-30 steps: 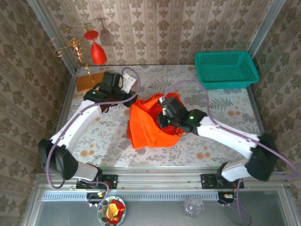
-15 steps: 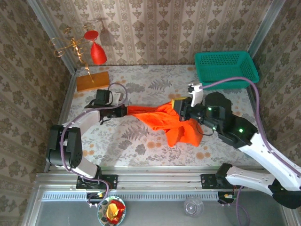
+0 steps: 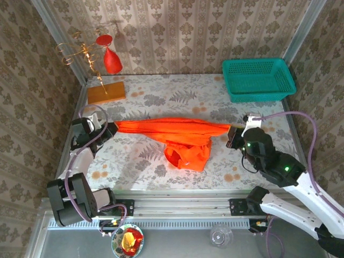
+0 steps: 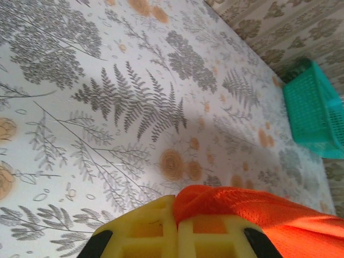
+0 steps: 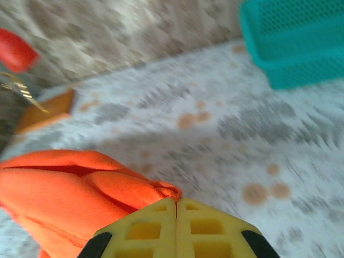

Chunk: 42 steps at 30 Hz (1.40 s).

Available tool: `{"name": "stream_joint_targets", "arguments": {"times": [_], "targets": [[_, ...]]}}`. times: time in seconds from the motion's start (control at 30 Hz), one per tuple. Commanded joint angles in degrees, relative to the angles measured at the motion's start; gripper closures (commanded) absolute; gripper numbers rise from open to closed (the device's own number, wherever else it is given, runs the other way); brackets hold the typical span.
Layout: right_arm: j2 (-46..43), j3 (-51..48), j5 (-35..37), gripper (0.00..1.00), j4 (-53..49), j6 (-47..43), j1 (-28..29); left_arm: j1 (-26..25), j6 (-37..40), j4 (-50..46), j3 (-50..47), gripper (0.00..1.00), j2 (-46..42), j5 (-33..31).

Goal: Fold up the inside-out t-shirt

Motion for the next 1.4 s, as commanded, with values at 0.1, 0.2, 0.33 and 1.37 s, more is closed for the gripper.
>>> {"name": "stream_joint_targets", "arguments": {"times": [0.1, 0.2, 0.33, 1.37], "targets": [[2.10, -6.56, -6.45, 1.00, 4.85, 4.53, -3.32, -6.29, -2.57, 0.60, 4.54, 1.00, -2.24, 1.90], [8.91, 0.02, -5.21, 1.00, 7.79, -1.18, -5.56, -9.77, -2.45, -1.34, 13.30, 1.00, -2.21, 1.68], [18.27, 15.46, -9.15, 1.00, 7.20, -8.75, -11.87, -12.11, -2.50, -4.73, 29.72, 1.00, 1.08, 2.94], [16.91, -2.94, -23.83, 0.41, -2.05, 4.36, -12.82, -42.20, 21.99, -19.19, 19.38, 0.42, 0.16, -12.98]]}}
